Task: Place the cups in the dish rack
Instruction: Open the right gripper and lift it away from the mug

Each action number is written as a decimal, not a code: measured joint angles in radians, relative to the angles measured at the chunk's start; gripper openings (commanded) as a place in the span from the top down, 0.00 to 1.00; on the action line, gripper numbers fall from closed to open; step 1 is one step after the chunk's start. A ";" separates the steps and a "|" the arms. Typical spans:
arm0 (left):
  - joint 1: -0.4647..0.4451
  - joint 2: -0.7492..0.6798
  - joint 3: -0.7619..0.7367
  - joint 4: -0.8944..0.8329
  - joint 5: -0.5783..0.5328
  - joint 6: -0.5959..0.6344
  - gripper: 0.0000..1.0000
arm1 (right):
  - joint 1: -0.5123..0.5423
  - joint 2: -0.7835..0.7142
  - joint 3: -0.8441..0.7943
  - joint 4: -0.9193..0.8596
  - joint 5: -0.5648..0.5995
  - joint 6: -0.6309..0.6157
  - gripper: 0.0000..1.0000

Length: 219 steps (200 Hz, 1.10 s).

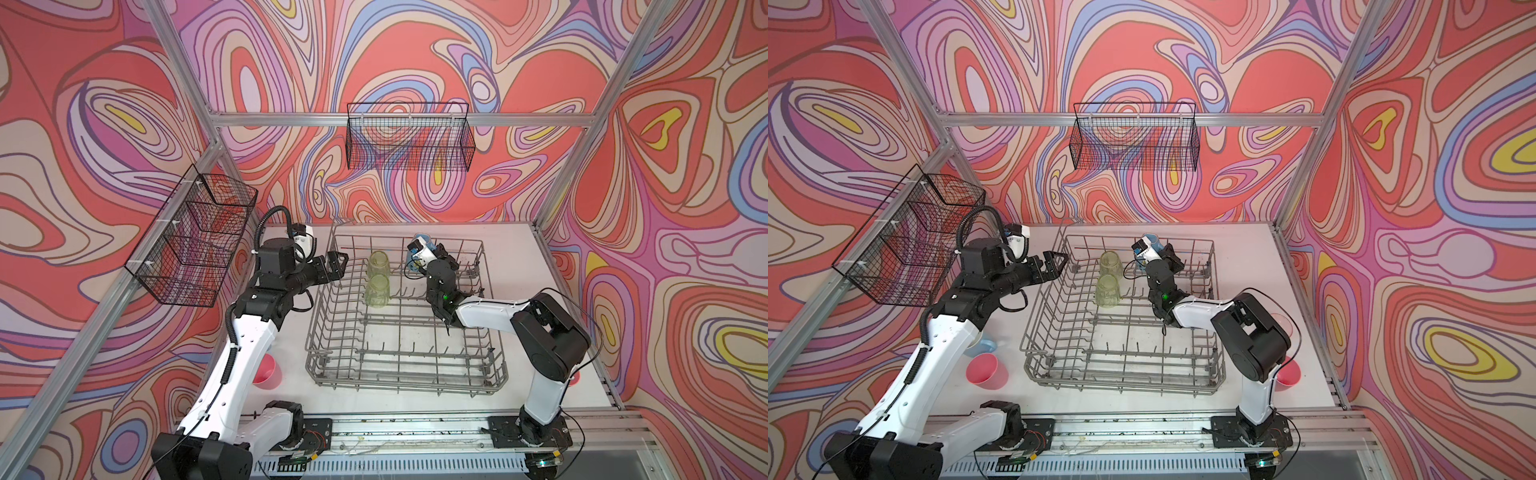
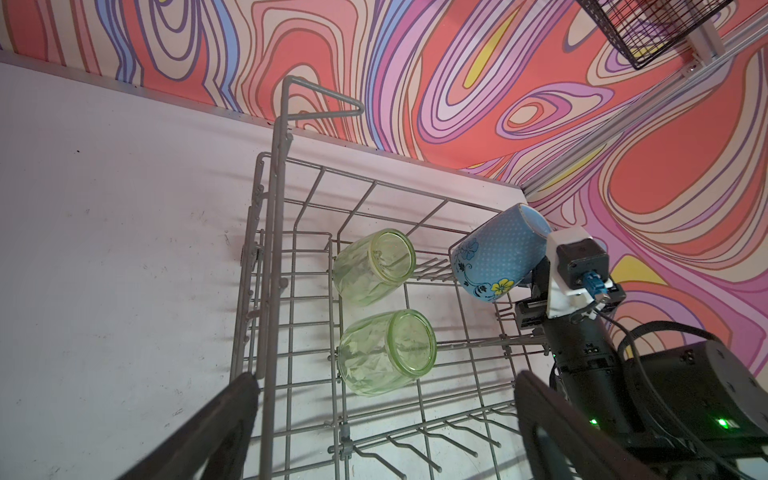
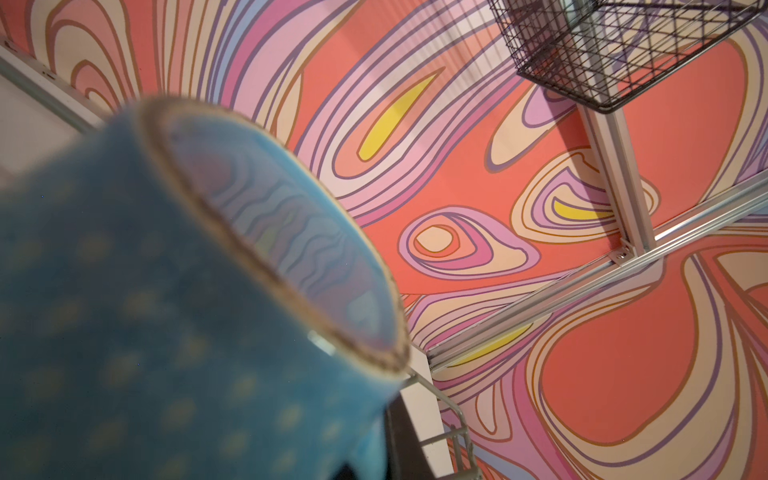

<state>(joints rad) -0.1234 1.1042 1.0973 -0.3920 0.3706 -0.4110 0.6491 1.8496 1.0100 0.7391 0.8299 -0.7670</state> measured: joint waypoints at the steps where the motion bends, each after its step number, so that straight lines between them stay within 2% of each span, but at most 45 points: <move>1: 0.000 0.000 0.000 0.000 0.000 0.000 0.02 | 0.000 0.001 0.000 0.000 0.000 0.001 1.00; 44: 0.000 0.000 0.000 0.000 0.000 0.000 0.02 | 0.000 0.017 0.004 0.002 -0.006 0.028 1.00; 123: 0.000 0.000 0.000 0.000 0.004 0.000 0.03 | 0.010 0.058 0.004 0.036 0.003 0.007 1.00; 184: 0.000 0.000 -0.001 0.000 0.007 -0.001 0.03 | 0.032 0.171 -0.021 0.245 0.063 -0.068 1.00; 219: 0.000 0.000 -0.004 0.005 0.008 -0.001 0.03 | 0.035 0.184 -0.024 0.278 0.072 -0.077 1.00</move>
<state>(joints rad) -0.1234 1.1046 1.0931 -0.3870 0.3786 -0.4118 0.6842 2.0338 0.9863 1.0172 0.9016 -0.8444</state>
